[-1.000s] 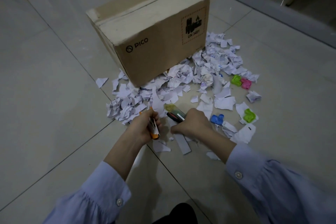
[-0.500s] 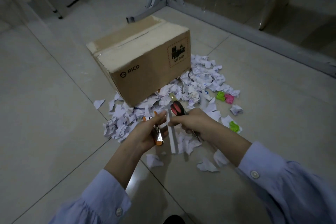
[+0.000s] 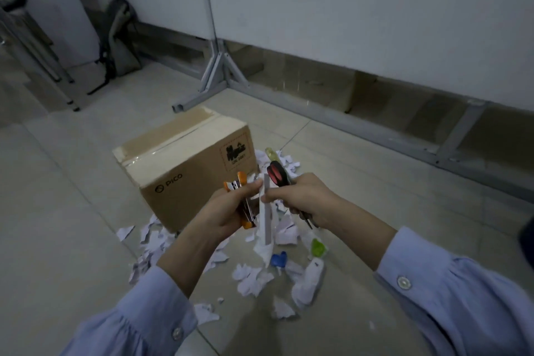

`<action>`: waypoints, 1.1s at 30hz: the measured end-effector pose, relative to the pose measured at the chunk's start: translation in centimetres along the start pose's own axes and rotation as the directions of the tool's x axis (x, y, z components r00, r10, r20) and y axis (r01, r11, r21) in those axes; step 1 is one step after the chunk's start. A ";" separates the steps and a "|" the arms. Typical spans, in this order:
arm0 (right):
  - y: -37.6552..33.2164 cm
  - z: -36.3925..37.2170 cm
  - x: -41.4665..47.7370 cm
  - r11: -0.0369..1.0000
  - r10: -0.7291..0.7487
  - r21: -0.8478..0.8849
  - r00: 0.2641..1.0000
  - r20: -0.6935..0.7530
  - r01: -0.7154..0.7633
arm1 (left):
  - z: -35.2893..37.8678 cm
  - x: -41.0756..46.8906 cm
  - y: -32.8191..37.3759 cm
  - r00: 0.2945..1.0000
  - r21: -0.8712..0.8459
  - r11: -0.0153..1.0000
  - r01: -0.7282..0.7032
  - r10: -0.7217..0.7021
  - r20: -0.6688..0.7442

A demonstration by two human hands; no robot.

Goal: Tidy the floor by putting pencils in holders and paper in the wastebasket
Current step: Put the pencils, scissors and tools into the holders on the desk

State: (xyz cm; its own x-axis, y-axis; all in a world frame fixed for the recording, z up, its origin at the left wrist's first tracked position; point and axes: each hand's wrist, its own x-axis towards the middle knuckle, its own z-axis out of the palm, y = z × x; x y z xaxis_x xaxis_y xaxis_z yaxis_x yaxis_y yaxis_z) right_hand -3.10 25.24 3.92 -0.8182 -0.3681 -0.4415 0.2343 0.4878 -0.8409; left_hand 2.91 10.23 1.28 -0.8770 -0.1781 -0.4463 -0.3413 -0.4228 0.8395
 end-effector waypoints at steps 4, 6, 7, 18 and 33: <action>-2.5 -3.7 -2.0 0.999 -0.048 0.023 0.998 -0.051 0.049 | 3.7 0.0 3.0 0.996 0.044 0.996 -0.075 0.073 0.047; -3.9 -6.1 -3.2 0.997 -0.076 0.019 0.994 -0.076 0.078 | 5.9 -0.1 4.8 0.994 0.030 0.995 -0.098 0.096 0.052; -4.7 -7.5 -3.8 0.996 -0.089 0.020 0.992 -0.094 0.091 | 7.1 -0.2 5.8 0.993 0.004 0.994 -0.109 0.108 0.050; -9.6 -25.9 -12.8 0.990 -0.100 0.054 0.912 -0.397 0.132 | 22.8 -3.1 17.3 0.952 -0.344 0.926 -0.154 0.232 0.199; -11.9 -45.1 -32.4 0.910 -0.155 0.114 0.582 -0.798 0.398 | 51.4 -11.5 20.6 0.775 -0.359 0.933 -0.016 0.239 0.585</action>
State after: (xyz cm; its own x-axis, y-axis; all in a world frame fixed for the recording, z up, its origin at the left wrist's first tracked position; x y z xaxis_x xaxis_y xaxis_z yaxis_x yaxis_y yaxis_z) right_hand -3.04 67.07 42.38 -0.9317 0.3419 0.1229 -0.0528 0.2074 -0.9768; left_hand -11.41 49.25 39.62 -0.9591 0.2807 0.0356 -0.1828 -0.7106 0.6795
